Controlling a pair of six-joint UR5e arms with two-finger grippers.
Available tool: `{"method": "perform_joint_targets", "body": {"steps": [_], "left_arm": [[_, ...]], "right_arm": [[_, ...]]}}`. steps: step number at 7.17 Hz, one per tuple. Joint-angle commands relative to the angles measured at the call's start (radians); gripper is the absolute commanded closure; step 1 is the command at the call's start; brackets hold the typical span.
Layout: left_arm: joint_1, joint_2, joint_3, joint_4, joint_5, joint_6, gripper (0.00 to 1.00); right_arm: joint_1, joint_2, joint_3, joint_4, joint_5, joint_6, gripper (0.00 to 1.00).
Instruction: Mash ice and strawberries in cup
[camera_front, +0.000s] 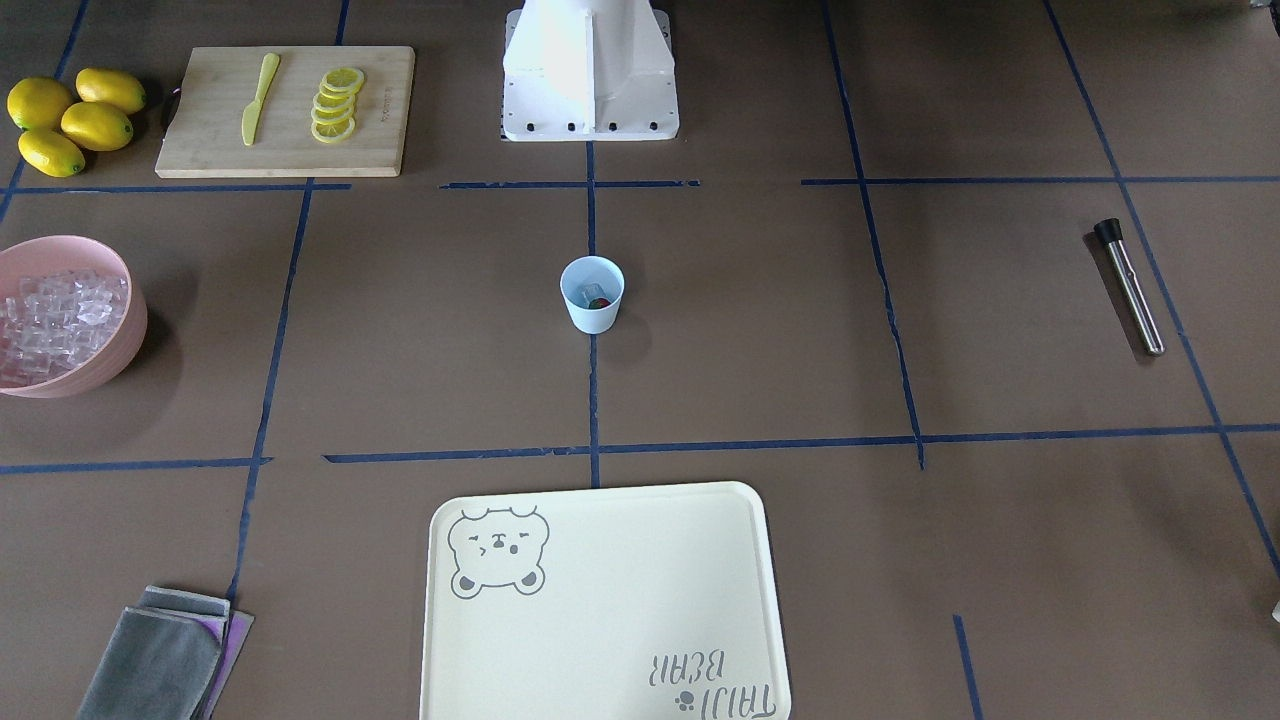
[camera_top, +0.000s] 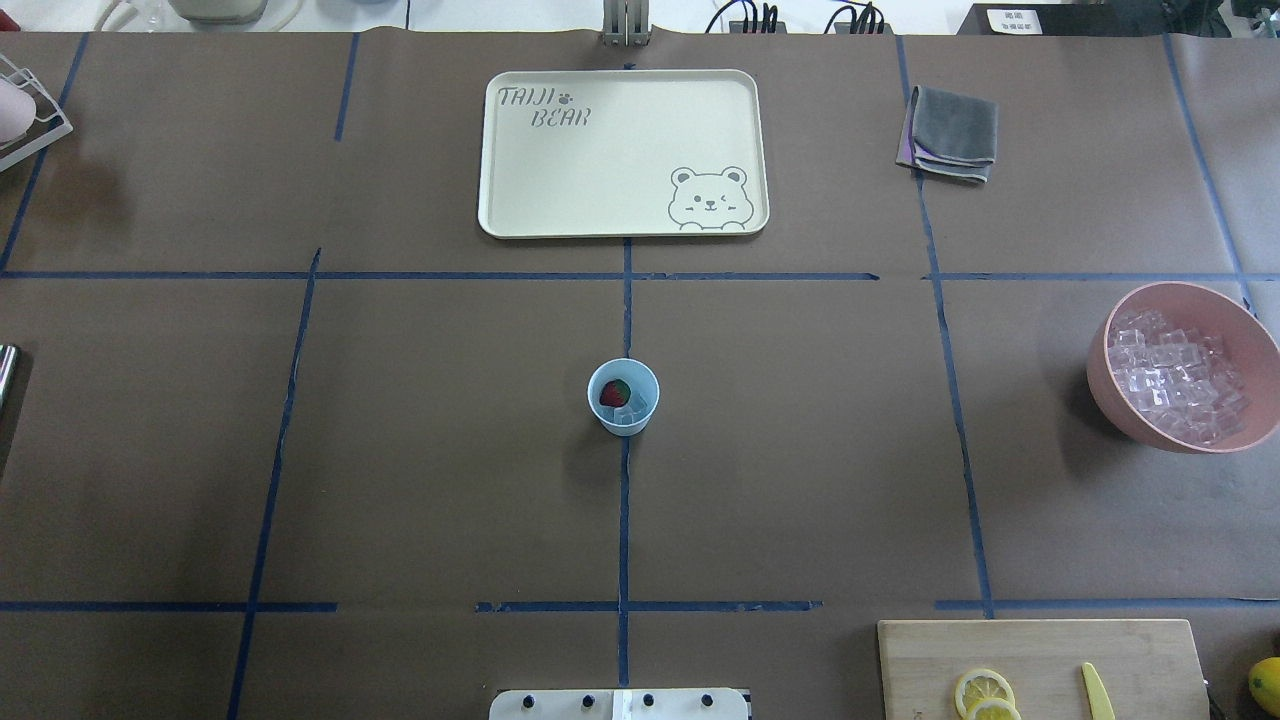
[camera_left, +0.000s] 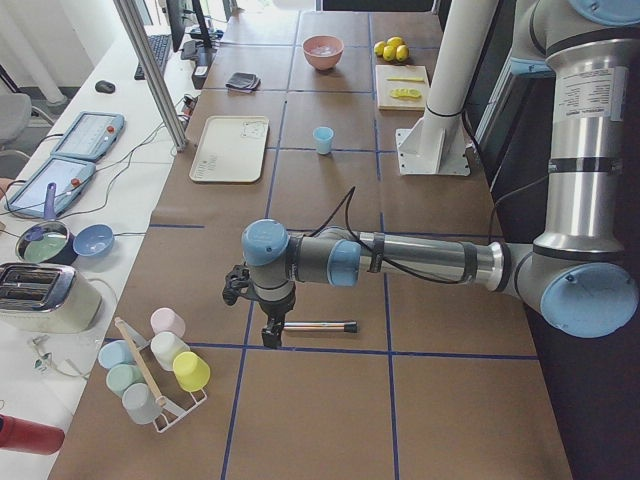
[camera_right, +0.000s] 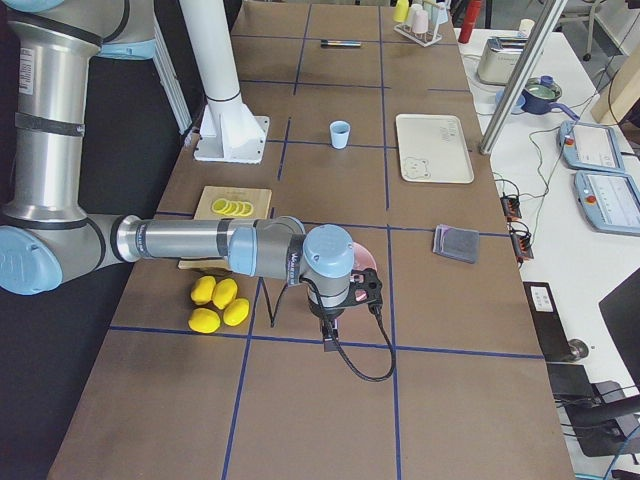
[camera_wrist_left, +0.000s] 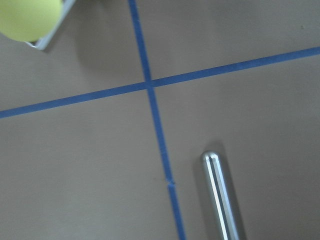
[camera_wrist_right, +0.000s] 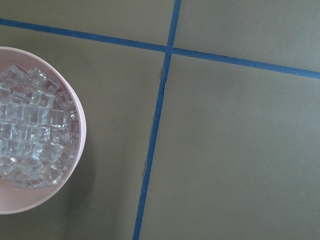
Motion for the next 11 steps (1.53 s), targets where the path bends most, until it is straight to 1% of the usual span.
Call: {"method": "perform_joint_targets", "body": {"steps": [1,3,5,6,11], "left_arm": [[-0.073,0.017,0.004,0.049,-0.013,0.048,0.0],[-0.073,0.025,-0.003,-0.007,-0.013,0.042,0.0],[-0.07,0.028,0.0,-0.03,-0.014,0.047,0.0],[-0.072,0.033,-0.012,-0.038,-0.046,0.042,0.0],[-0.069,0.063,0.0,-0.035,-0.051,0.048,0.0]], "right_arm": [[0.0,0.0,0.002,-0.001,0.0,0.0,0.01],[0.0,0.0,0.003,-0.001,0.0,0.001,0.01],[0.0,0.0,0.003,-0.001,0.001,0.001,0.01],[0.0,0.0,0.0,-0.001,0.0,0.001,0.01],[0.0,0.0,-0.014,-0.001,0.0,0.0,0.01]]}}
